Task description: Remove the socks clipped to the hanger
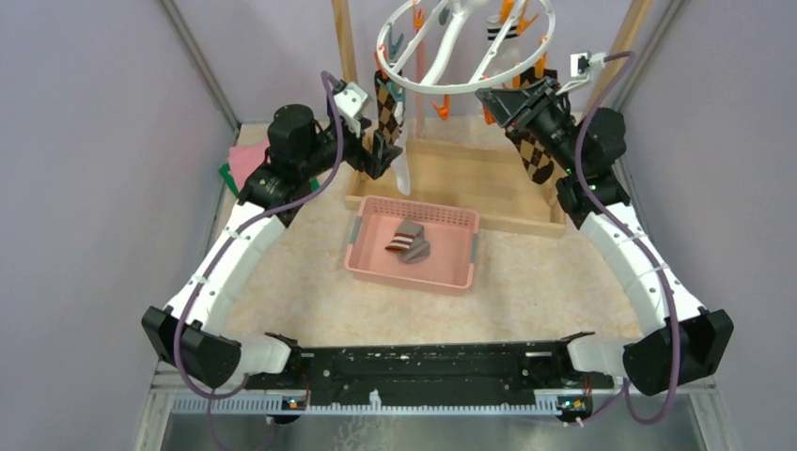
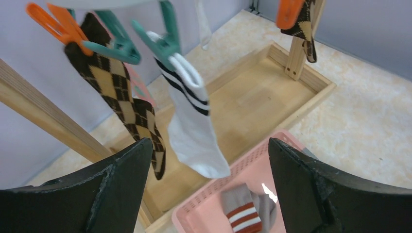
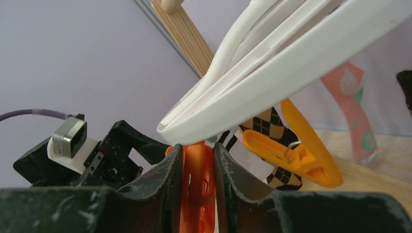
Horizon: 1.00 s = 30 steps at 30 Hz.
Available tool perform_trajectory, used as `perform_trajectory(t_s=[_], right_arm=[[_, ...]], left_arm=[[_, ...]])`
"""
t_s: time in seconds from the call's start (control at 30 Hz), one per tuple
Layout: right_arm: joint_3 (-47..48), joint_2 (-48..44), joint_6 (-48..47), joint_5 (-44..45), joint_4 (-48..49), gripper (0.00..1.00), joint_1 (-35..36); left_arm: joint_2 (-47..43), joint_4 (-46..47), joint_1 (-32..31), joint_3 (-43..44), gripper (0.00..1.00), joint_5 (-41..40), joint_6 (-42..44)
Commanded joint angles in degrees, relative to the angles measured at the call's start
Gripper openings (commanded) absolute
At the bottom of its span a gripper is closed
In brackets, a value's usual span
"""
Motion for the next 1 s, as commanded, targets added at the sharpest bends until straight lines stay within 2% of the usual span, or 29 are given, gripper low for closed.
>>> perform_trajectory(t_s=[0.0,0.07,0.1,0.23,0.33,0.43,0.57,0.63,0.77,0.87,0.97], right_arm=[[0.1,-0.9,0.1,-3.0,-4.4,0.26,-5.9],[1.6,0.1,-0.3,-5.0,-6.7,0.30,-7.1],[2.3,0.1,-2.5,-4.9,-8.8,0.36,-7.3],[-0.7,-3.2,-6.6,-3.7,-11.4,0.76,-7.3],[-7.4,-8.5,-7.7,-1.8,-10.1,0.86,-7.0],[-15.8,-13.8,-8.9,1.8,-8.0,0.88,-3.9],[-21.5,-16.1,-15.0,11.8,-8.5,0.88,7.2],[-22.3,-14.3,-17.5,15.6,-6.3,0.88,13.0],[-18.2,-5.9,-22.1,17.1,-0.7,0.87,19.2],[-12.3,2.3,-26.4,18.6,2.1,0.87,23.5],[-6.0,9.4,-29.7,29.2,2.2,0.87,27.2]], left_arm=[[2.0,3.7,1.3,4.7,0.93,3.5,-1.6],[2.0,4.4,1.3,4.2,0.91,4.6,-1.5],[2.0,4.3,1.3,4.2,0.90,4.7,-1.5],[2.1,3.5,1.7,5.2,0.82,7.0,-1.5],[2.6,1.7,2.1,7.0,0.77,8.6,-2.6],[3.0,1.3,2.1,8.0,0.74,8.0,-2.9],[3.4,2.5,2.6,7.4,0.65,7.7,-2.2],[3.6,2.8,2.7,7.8,0.61,8.0,-2.8],[2.8,1.9,3.0,9.6,0.56,8.0,-3.9],[2.0,-1.0,3.0,11.4,0.57,5.4,-2.9],[1.2,-3.6,3.0,11.7,0.70,1.9,-1.7]])
